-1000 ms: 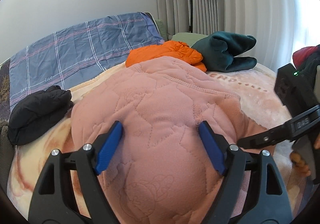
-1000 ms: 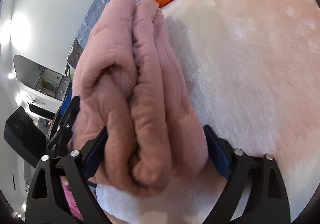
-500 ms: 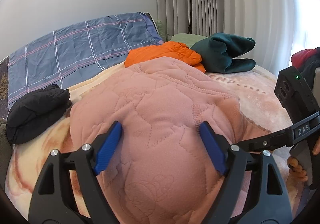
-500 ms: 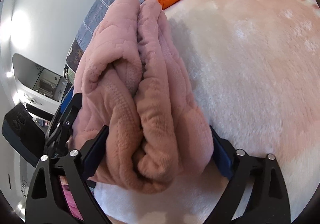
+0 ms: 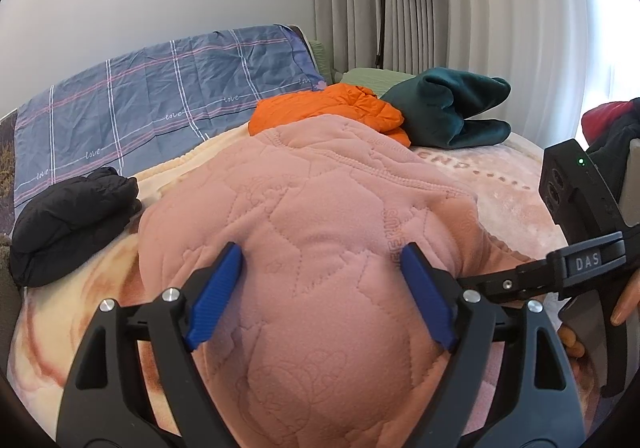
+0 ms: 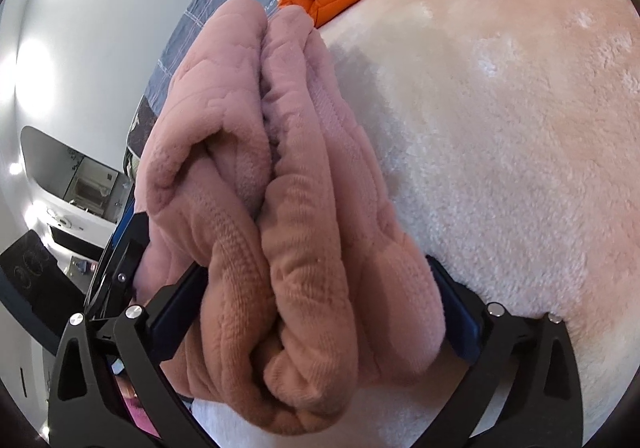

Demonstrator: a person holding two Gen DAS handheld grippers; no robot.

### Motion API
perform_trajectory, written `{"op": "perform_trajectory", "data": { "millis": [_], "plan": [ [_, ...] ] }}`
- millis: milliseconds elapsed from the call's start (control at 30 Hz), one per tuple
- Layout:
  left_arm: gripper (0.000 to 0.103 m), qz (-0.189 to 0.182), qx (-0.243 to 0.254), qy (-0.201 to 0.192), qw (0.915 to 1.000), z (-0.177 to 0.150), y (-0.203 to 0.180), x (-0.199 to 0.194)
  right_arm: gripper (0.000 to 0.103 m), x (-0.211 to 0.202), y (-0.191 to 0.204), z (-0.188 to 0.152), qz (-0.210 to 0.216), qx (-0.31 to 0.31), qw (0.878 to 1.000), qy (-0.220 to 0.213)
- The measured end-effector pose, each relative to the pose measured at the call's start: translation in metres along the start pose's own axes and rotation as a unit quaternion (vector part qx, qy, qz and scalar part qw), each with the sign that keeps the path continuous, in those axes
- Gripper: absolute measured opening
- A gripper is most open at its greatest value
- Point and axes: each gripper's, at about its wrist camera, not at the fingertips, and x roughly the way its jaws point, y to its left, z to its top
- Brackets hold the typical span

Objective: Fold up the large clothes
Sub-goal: 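Grip the rolled pink jacket with the right gripper while the left gripper pinches its other end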

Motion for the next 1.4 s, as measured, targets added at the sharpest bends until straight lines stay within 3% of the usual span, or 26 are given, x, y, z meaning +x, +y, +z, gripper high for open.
{"op": "perform_trajectory", "data": {
  "millis": [133, 267, 367, 467, 567, 633, 667, 700, 733, 833, 1033, 1133, 1233, 1333, 1400],
  "plan": [
    [0.084, -0.002, 0.0, -0.001, 1.0, 0.0, 0.0, 0.001, 0.102, -0.004, -0.001, -0.001, 0.004, -0.014, 1.0, 0.0],
    [0.084, -0.015, -0.009, -0.001, 0.9998, 0.002, 0.005, -0.001, 0.091, -0.014, -0.003, -0.013, 0.0, -0.019, 1.0, -0.011],
    [0.087, -0.027, -0.033, -0.009, 0.999, 0.009, 0.017, -0.013, 0.08, -0.021, -0.008, -0.017, 0.006, -0.02, 1.0, -0.017],
    [0.094, -0.006, -0.076, -0.04, 0.9963, 0.014, 0.044, -0.027, 0.078, -0.022, -0.014, -0.021, 0.016, -0.022, 0.999, -0.022],
    [0.095, -0.003, -0.156, -0.033, 0.9872, 0.006, 0.085, -0.021, 0.078, -0.021, -0.012, -0.024, 0.012, -0.027, 0.999, -0.026],
    [0.095, -0.015, -0.222, -0.003, 0.9749, -0.006, 0.114, -0.003, 0.078, -0.021, -0.009, -0.025, 0.014, -0.028, 0.999, -0.026],
    [0.101, -0.024, -0.253, 0.02, 0.967, -0.015, 0.127, 0.01, 0.078, -0.02, -0.008, -0.026, 0.014, -0.03, 0.999, -0.025],
    [0.101, -0.043, -0.273, 0.027, 0.9606, -0.022, 0.134, 0.018, 0.079, -0.02, -0.008, -0.026, 0.014, -0.032, 0.999, -0.025],
    [0.101, -0.084, -0.308, 0.026, 0.9473, -0.031, 0.144, 0.026, 0.079, -0.02, -0.008, -0.026, 0.014, -0.032, 0.999, -0.026],
    [0.101, -0.131, -0.356, 0.04, 0.9244, -0.039, 0.153, 0.038, 0.08, -0.02, -0.009, -0.026, 0.014, -0.035, 0.999, -0.027],
    [0.101, -0.159, -0.372, 0.04, 0.9136, -0.039, 0.15, 0.05, 0.082, -0.019, -0.007, -0.028, 0.012, -0.039, 0.999, -0.028],
    [0.101, -0.159, -0.371, 0.044, 0.914, -0.03, 0.156, 0.057, 0.084, -0.018, -0.006, -0.028, 0.01, -0.041, 0.999, -0.027],
    [0.101, -0.129, -0.371, 0.053, 0.9181, -0.013, 0.165, 0.065, 0.085, -0.016, -0.006, -0.027, 0.009, -0.042, 0.999, -0.028],
    [0.098, -0.112, -0.338, 0.073, 0.9316, 0.003, 0.16, 0.077, 0.085, -0.017, -0.007, -0.028, 0.011, -0.044, 0.999, -0.03],
    [0.088, -0.099, -0.3, 0.078, 0.9456, 0.011, 0.151, 0.081, 0.085, -0.017, -0.007, -0.029, 0.011, -0.045, 0.998, -0.032]
  ]
}}
